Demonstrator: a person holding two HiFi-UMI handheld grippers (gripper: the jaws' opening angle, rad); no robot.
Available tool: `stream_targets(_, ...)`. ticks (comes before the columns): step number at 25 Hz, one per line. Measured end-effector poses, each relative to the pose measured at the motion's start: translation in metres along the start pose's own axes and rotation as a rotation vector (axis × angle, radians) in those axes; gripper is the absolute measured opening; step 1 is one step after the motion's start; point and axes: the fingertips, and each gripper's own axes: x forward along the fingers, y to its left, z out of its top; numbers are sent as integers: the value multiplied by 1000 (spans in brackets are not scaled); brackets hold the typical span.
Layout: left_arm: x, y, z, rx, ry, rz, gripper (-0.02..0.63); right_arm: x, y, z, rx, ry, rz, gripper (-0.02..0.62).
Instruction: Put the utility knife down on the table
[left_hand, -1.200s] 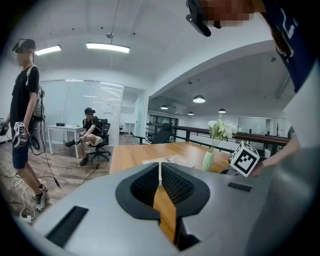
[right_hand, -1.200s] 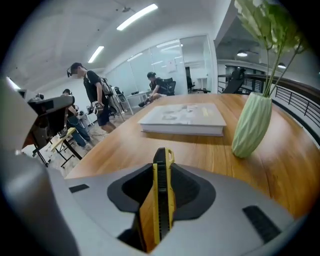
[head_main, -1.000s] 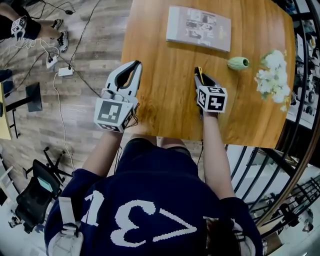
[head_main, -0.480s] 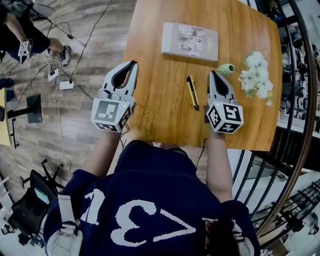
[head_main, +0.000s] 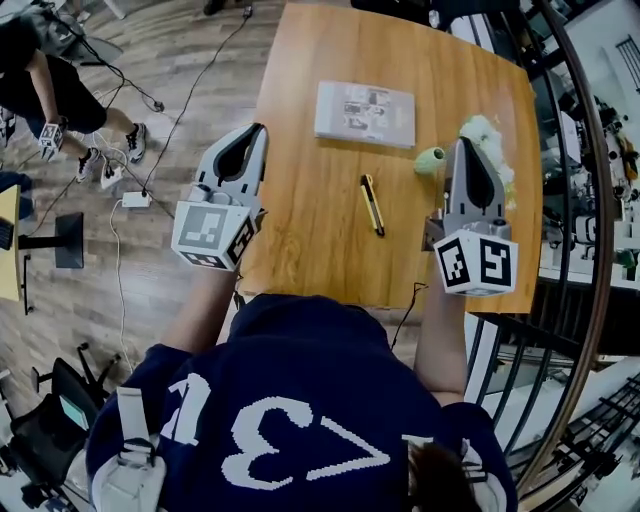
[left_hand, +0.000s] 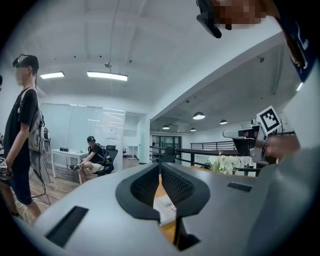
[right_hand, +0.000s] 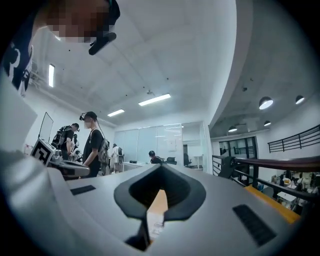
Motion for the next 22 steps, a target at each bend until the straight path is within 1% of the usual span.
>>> stream_targets(3, -3, -2, 8, 13, -15, 3, 28, -8, -1, 11, 20, -27, -21, 23)
stream_targets(6, -6, -4, 11, 17, -23, 8, 28, -14, 0, 17, 31, -46, -22, 23)
stream_targets(12, -12, -6, 10, 21, -21, 7, 28, -22, 2, 17, 11, -38, -47, 23)
stream_targets(22, -10, -11, 13, 27, -26, -13, 28, -27, 8, 21, -1, -36, -33, 23)
